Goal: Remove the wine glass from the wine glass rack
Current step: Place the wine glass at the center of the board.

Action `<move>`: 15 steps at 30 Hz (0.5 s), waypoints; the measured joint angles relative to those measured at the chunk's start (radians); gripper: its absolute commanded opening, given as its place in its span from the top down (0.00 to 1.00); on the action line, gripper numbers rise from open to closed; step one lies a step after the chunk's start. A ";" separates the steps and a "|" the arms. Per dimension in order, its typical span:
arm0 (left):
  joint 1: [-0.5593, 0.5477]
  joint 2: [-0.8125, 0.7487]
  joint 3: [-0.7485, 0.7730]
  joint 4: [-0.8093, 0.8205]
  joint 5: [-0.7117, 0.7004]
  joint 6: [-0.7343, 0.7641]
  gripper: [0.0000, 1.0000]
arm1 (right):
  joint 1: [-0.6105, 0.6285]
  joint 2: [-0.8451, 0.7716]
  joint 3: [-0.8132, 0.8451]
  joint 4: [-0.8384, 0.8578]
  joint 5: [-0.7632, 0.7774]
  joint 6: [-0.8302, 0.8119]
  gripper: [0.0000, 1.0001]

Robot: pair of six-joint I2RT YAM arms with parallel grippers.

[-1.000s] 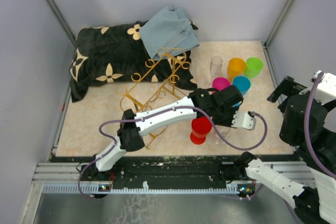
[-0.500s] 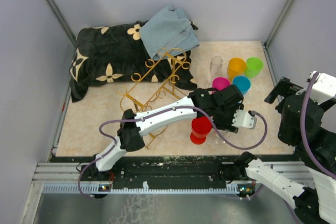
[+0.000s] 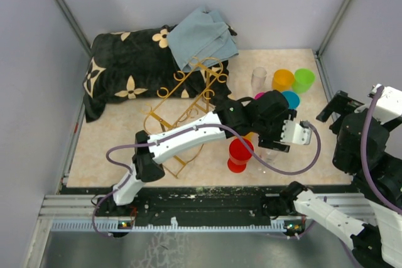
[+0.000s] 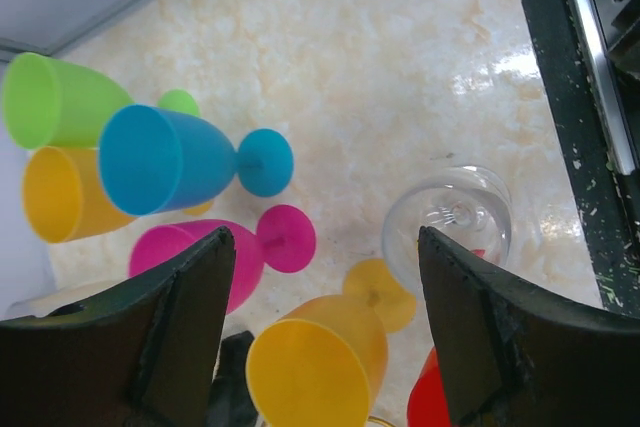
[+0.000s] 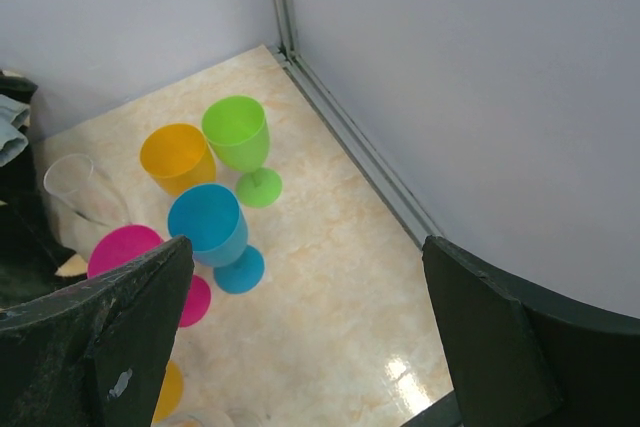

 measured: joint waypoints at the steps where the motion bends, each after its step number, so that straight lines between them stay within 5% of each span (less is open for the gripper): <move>1: 0.000 -0.012 0.000 0.007 -0.003 0.000 0.20 | 0.000 0.000 0.000 0.003 0.001 0.000 0.03; 10: 0.023 -0.154 0.001 0.113 -0.089 -0.029 0.15 | 0.000 0.057 0.001 0.015 0.148 0.027 0.03; 15: 0.147 -0.292 0.001 0.183 -0.134 -0.085 0.15 | 0.000 0.131 -0.071 0.106 0.160 0.032 0.03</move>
